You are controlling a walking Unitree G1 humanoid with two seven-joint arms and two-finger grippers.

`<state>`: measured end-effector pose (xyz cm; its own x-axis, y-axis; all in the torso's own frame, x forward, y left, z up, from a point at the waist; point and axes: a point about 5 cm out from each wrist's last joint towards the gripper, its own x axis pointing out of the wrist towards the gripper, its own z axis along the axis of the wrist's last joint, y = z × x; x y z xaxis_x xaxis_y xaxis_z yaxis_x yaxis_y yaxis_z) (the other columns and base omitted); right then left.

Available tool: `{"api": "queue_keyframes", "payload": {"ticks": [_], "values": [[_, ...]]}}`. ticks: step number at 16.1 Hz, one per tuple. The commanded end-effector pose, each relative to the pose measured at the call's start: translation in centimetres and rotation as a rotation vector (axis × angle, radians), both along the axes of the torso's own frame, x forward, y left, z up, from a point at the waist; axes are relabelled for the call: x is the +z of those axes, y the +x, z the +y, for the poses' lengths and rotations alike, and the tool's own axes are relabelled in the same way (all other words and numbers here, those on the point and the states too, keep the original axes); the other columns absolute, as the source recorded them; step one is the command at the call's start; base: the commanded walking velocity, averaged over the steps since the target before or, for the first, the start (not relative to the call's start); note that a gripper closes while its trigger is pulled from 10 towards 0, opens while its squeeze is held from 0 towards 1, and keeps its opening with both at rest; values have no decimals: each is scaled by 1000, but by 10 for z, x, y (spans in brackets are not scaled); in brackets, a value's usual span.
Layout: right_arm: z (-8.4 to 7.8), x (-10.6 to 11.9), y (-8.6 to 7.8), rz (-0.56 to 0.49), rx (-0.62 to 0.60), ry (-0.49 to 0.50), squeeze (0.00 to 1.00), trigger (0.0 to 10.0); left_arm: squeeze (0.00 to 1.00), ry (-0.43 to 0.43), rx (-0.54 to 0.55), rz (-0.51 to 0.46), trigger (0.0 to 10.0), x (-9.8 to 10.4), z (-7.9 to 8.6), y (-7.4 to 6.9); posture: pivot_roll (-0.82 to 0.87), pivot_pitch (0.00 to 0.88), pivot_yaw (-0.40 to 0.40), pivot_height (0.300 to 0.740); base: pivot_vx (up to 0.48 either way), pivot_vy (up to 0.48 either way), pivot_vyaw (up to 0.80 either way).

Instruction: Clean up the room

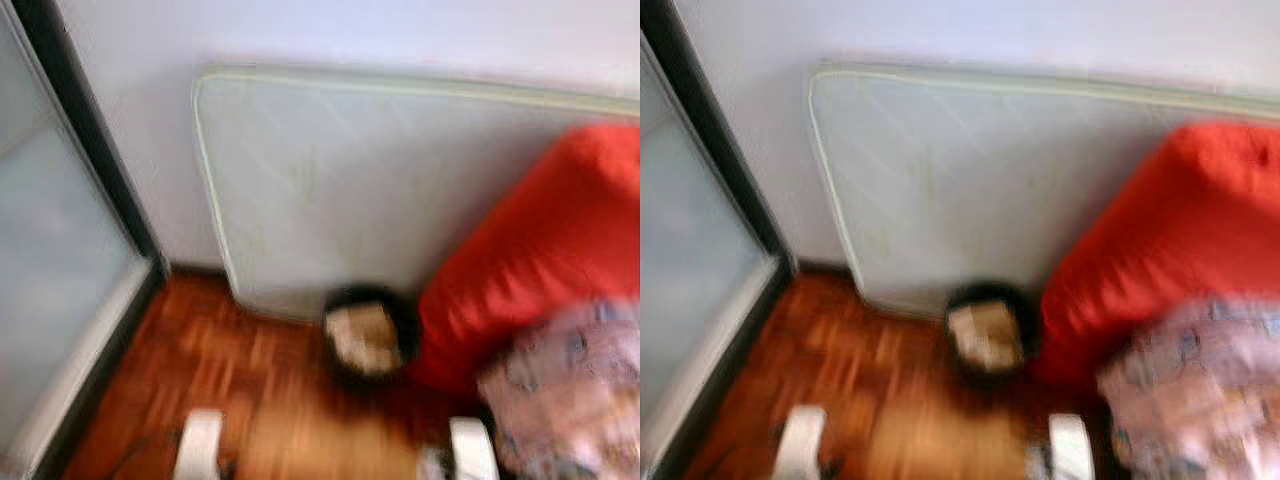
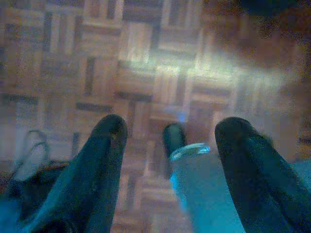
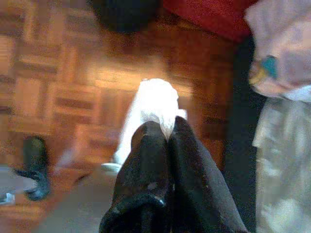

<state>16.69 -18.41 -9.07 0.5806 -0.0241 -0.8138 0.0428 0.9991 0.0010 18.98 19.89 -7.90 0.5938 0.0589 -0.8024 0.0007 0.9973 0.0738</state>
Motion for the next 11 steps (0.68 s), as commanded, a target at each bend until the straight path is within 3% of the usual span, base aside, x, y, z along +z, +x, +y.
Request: {"api": "queue_keyframes", "payload": {"ticks": [1,11], "values": [[-11,-2,-7,23,-8,-29,0,10000,0,-7,-19,-2,10000,0,-7,3,-72,51,-33,740,255,0,0],[-11,-2,-8,27,15,-39,0,10000,0,-10,-28,-17,10000,1,-11,5,-71,54,-34,740,255,0,46]]}}
